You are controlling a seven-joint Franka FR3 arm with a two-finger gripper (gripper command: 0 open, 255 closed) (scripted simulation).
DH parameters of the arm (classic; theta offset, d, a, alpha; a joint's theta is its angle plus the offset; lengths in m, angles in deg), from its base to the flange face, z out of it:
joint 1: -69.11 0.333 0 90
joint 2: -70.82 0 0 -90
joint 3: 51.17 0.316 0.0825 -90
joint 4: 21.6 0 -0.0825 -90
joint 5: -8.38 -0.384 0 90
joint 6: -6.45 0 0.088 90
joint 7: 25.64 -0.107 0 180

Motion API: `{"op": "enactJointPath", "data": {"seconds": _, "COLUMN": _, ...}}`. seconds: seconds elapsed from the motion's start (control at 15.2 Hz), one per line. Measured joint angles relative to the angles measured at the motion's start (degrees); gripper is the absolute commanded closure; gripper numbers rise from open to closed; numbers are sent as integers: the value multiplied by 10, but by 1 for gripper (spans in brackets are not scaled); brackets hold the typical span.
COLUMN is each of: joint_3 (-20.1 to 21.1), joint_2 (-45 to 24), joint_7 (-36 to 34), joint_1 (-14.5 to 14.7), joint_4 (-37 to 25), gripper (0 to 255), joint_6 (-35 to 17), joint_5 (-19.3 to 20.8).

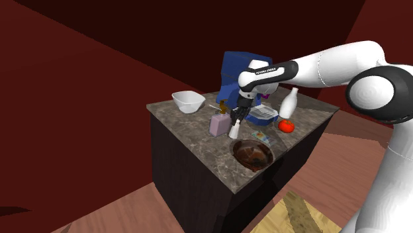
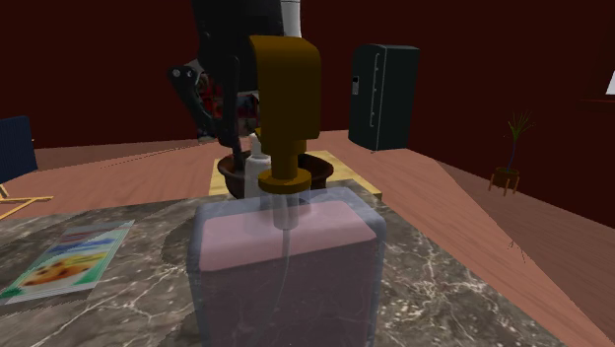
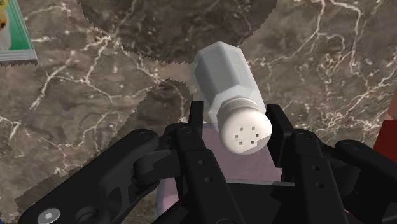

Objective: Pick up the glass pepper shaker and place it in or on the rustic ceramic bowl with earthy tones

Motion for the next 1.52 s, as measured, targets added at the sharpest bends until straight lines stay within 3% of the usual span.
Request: {"op": "enactJointPath", "data": {"seconds": 1.52, "joint_3": -4, "joint_2": 27, "joint_7": -22, "joint_1": -2, "joint_4": -142, "gripper": 255, "joint_6": 167, "joint_5": 15}}
